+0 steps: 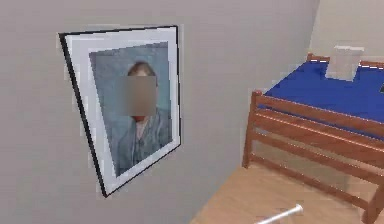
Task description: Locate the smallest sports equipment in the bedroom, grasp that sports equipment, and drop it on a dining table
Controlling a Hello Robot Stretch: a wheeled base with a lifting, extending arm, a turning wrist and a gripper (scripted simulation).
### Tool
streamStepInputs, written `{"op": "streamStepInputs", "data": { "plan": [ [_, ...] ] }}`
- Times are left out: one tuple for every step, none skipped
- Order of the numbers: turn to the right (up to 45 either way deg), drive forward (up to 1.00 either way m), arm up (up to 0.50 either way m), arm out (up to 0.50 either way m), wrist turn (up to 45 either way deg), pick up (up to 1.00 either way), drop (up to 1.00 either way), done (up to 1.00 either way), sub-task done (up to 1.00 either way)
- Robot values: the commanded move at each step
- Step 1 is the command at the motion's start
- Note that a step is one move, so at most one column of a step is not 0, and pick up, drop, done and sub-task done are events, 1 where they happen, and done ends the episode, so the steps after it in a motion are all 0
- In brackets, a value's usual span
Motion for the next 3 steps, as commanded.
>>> {"op": "streamStepInputs", "data": {
  "plan": [
    [45.0,0.00,0.00,0.00,0.0,0.00,0.00,0.00,0.00],
    [30.0,0.00,0.00,0.00,0.0,0.00,0.00,0.00,0.00],
    [0.0,1.00,0.00,0.00,0.0,0.00,0.00,0.00,0.00]
  ]
}}
